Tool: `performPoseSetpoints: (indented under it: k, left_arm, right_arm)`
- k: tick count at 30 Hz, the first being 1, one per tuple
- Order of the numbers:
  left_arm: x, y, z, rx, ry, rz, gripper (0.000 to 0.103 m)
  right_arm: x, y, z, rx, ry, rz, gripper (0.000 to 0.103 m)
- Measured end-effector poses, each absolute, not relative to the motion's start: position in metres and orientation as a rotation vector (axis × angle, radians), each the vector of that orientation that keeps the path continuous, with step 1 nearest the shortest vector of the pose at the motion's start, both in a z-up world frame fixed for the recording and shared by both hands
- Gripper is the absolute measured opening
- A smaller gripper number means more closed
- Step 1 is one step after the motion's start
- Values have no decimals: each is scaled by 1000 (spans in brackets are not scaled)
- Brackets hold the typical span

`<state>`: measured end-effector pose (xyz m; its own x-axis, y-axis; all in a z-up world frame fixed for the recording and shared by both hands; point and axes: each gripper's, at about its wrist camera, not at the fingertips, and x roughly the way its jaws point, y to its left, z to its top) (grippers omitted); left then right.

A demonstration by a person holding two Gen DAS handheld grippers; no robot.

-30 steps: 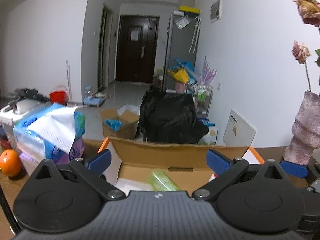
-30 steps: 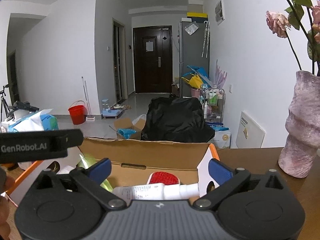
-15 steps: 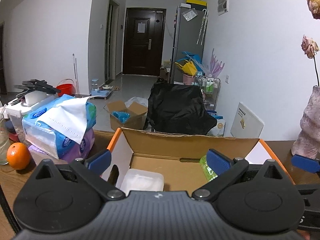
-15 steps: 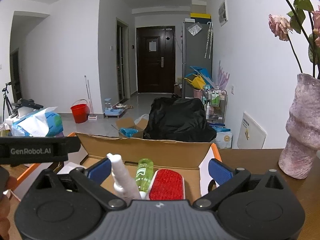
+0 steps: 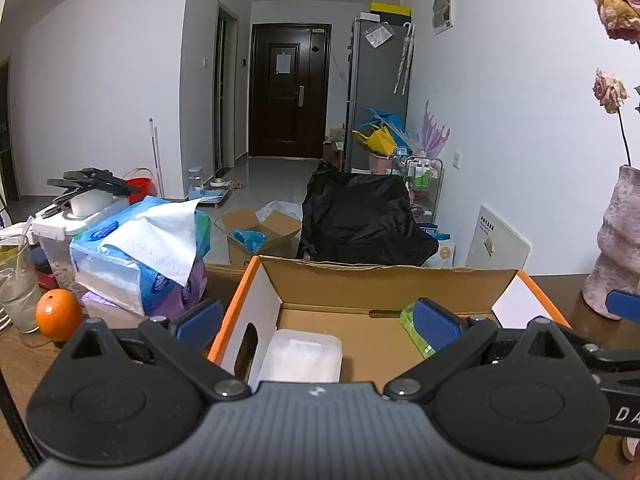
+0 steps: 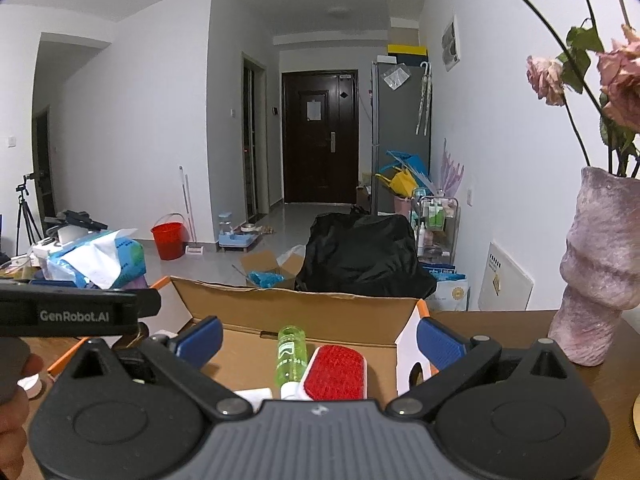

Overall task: Organize rigid objects
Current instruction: 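Withdraw both tools from the box toward the items on the table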

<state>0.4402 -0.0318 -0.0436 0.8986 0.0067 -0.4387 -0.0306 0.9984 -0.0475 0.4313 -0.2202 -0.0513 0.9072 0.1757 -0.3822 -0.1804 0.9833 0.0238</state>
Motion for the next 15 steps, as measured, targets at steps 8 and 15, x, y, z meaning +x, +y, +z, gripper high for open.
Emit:
performPoseSetpoints:
  k: [8, 15]
  left_arm:
    - [417, -26, -43, -38, 441, 25, 103]
    - [395, -20, -43, -32, 441, 33, 103]
  right_arm:
    - [408, -224, -43, -15, 361, 186, 103]
    - [380, -223, -41, -31, 340, 193, 103]
